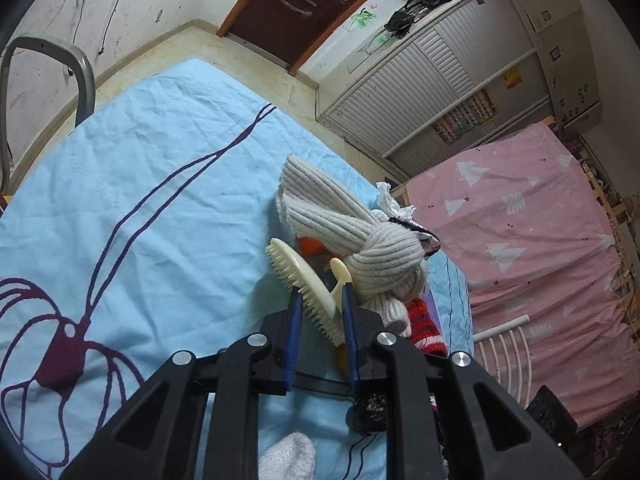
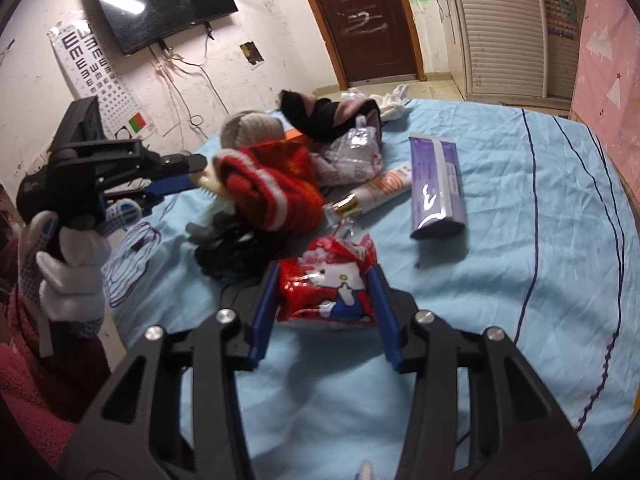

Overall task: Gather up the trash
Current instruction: 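Grasp the cream hair brush with the left tool while the right tool grasps the red snack bag, then carry brush and red bag to the yellow bin and open both tools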

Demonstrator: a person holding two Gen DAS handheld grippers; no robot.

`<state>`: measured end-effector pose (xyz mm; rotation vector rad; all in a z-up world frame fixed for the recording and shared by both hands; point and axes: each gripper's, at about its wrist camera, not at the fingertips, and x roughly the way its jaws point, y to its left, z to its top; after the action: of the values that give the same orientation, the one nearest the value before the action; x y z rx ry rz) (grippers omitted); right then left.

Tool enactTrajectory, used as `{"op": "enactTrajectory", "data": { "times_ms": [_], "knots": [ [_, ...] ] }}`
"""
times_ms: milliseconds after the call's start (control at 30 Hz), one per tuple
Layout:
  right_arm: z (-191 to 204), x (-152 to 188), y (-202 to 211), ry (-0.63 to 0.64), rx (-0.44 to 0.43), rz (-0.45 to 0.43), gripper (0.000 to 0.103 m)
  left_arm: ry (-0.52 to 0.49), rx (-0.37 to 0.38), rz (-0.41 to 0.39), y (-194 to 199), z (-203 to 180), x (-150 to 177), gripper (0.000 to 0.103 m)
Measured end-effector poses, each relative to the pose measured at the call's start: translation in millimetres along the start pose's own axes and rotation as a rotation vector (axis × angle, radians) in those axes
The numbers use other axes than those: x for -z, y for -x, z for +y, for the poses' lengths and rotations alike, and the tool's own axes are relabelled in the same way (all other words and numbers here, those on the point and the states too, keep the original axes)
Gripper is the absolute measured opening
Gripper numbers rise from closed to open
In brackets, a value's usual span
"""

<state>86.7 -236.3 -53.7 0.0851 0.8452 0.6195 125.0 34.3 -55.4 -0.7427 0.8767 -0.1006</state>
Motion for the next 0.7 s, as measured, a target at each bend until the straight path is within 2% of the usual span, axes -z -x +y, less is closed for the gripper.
{"op": "enactTrajectory", "data": {
  "times_ms": [267, 467, 700],
  "knots": [
    [6.2, 2.7, 25.3, -0.001, 0.009, -0.069, 0.043, -0.017, 0.014, -0.033, 11.5, 5.0, 2.2, 0.001],
    [4.3, 4.8, 32.6, -0.004, 0.018, -0.100, 0.043, -0.028, -0.013, -0.055, 24.0, 14.7, 7.5, 0.001],
    [3.1, 5.1, 44.5, -0.008, 0.015, -0.138, 0.043, -0.055, -0.006, -0.086, 38.4, 8.8, 11.3, 0.000]
  ]
}}
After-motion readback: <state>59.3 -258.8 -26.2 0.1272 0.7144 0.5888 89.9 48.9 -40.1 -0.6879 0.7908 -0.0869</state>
